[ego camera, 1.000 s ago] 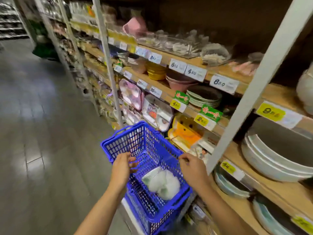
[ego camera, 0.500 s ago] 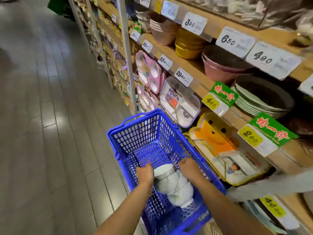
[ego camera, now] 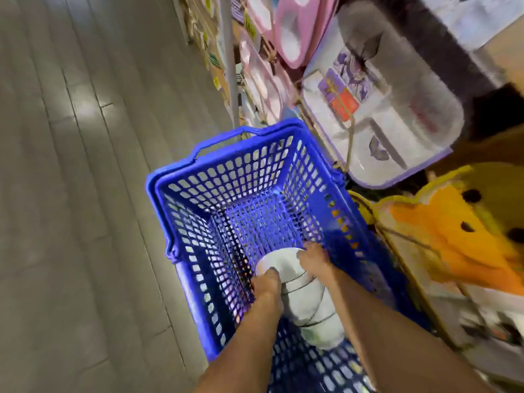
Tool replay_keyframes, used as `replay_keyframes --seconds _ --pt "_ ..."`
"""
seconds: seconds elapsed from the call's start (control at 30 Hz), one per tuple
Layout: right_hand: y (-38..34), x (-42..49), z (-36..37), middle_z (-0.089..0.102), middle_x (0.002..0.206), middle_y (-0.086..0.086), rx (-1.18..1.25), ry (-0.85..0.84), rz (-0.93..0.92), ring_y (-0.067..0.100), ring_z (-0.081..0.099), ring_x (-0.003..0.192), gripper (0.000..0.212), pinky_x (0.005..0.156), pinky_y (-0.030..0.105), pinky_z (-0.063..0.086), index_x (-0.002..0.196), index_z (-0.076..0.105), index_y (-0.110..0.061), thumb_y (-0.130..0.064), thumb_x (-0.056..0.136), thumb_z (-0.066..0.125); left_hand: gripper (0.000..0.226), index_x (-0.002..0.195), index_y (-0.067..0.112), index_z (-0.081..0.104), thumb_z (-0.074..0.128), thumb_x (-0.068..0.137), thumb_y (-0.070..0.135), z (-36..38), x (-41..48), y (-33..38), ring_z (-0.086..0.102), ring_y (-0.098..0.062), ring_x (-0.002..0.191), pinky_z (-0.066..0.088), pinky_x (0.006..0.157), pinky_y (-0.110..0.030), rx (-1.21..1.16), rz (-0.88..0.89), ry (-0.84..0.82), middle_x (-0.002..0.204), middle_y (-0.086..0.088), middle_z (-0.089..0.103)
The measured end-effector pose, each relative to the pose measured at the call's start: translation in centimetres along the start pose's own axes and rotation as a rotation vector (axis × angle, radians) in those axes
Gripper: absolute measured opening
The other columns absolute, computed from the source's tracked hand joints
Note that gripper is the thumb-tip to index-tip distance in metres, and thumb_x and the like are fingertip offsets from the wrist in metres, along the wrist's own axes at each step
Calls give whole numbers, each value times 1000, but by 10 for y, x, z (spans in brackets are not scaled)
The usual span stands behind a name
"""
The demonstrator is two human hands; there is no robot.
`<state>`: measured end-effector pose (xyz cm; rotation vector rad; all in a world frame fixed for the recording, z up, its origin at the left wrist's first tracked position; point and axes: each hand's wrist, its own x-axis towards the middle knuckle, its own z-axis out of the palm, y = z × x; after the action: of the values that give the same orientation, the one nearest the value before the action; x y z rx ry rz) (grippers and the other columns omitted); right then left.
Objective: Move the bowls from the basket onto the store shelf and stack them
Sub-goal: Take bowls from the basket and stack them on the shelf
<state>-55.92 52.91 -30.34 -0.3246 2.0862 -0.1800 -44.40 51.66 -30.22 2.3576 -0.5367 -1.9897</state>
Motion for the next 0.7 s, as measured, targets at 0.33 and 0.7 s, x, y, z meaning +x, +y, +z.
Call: replay_keyframes --seconds 0.33,0.7 --pt "1 6 -12 48 80 5 -81 8 -36 17 45 88 37 55 14 29 63 38 -25 -5 93 41 47 134 -4 44 41 88 -2 0 3 7 48 -44 123 34 109 -46 303 218 190 132 -26 55" --pt "-50 -97 -79 68 97 27 267 299 -358 38 61 90 18 80 40 51 89 68 8 -2 83 54 51 127 4 54 31 83 -10 -41 -111 78 58 -39 110 50 94 -55 -60 603 9 119 -22 62"
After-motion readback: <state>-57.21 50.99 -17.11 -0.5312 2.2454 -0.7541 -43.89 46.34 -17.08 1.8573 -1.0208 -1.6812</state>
